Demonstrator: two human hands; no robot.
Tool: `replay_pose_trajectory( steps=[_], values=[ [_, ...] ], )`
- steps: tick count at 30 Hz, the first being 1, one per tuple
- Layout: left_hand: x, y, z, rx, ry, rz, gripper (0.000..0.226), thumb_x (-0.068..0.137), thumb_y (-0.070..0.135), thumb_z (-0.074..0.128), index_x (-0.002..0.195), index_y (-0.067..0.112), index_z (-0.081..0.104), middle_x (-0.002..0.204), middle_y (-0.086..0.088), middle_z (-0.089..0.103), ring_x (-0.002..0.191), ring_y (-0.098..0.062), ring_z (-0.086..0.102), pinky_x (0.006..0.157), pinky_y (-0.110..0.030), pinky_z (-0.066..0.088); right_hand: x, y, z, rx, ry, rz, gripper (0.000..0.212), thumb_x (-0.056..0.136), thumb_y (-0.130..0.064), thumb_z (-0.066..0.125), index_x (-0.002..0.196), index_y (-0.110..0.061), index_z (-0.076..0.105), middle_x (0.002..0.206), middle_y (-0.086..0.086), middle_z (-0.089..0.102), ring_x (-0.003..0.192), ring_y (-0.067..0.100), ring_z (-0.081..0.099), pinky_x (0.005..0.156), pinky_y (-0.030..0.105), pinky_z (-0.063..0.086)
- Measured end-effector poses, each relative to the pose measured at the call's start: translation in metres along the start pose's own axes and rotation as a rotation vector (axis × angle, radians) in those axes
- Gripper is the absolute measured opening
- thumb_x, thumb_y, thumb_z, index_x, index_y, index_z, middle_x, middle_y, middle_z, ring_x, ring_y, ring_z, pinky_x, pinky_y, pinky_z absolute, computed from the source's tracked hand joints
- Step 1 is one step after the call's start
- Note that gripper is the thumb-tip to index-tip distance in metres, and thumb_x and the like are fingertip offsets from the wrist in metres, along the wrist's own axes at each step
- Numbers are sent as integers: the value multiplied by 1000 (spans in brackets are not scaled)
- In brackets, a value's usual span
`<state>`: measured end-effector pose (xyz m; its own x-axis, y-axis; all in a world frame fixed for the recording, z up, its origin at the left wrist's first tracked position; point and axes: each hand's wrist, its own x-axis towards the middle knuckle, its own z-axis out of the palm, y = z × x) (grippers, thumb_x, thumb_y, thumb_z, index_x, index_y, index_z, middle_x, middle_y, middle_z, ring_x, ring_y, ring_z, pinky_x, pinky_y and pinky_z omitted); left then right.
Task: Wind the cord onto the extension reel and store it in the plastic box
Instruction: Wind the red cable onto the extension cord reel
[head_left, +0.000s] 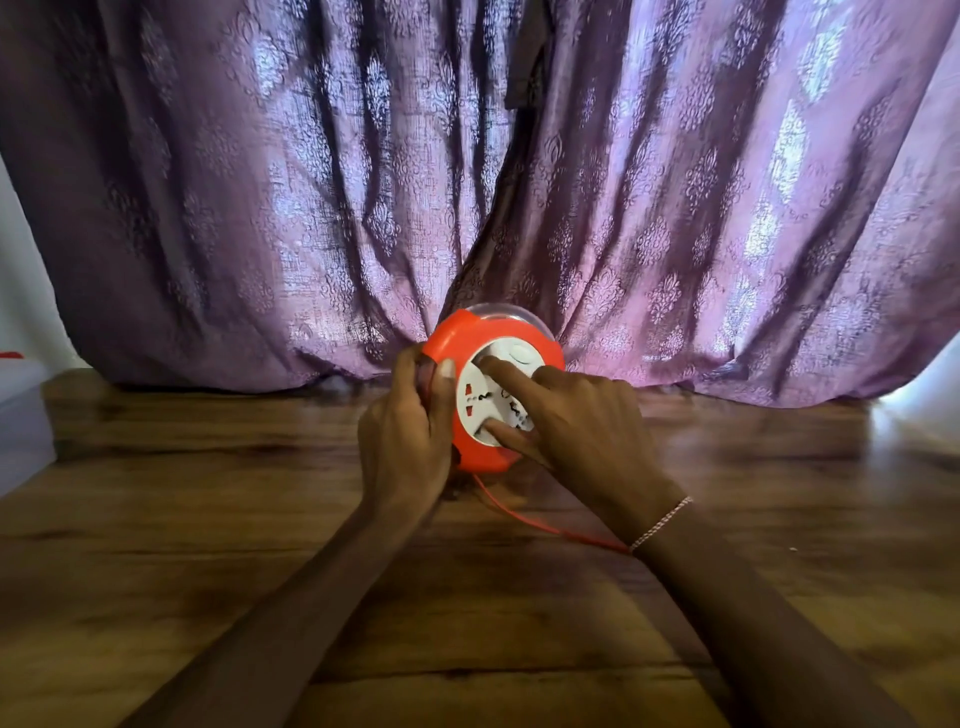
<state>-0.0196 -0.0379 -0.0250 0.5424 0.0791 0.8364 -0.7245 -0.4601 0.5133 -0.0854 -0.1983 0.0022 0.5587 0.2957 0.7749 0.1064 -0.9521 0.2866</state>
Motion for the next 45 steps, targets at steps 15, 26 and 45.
replay_pose_trajectory(
  steps=[15, 26, 45],
  values=[
    [0, 0, 1, 24, -18, 64, 46, 100, 52, 37, 110, 15, 61, 76, -5, 71, 70, -31, 68, 59, -30, 37, 0, -11, 15, 486, -3, 516, 64, 64, -75, 68, 112, -36, 55, 61, -4, 69, 71, 23, 71, 68, 36, 55],
    [-9, 12, 13, -40, 26, -10, 50, 99, 52, 38, 112, 8, 58, 77, -12, 67, 73, -38, 64, 60, -45, 48, 19, -21, -5, 1512, -9, 1239, 47, 81, -37, 85, 100, -11, 51, 66, 24, 72, 39, 20, 61, 37, 22, 45],
    [-1, -2, 6, -68, 11, -14, 43, 100, 52, 34, 112, 17, 55, 70, 5, 60, 68, -27, 64, 56, -31, 34, 1, 4, 1, -12, 36, 16, 63, 84, -69, 51, 138, -36, 54, 80, 2, 71, 61, 33, 69, 48, 31, 36]
  ],
)
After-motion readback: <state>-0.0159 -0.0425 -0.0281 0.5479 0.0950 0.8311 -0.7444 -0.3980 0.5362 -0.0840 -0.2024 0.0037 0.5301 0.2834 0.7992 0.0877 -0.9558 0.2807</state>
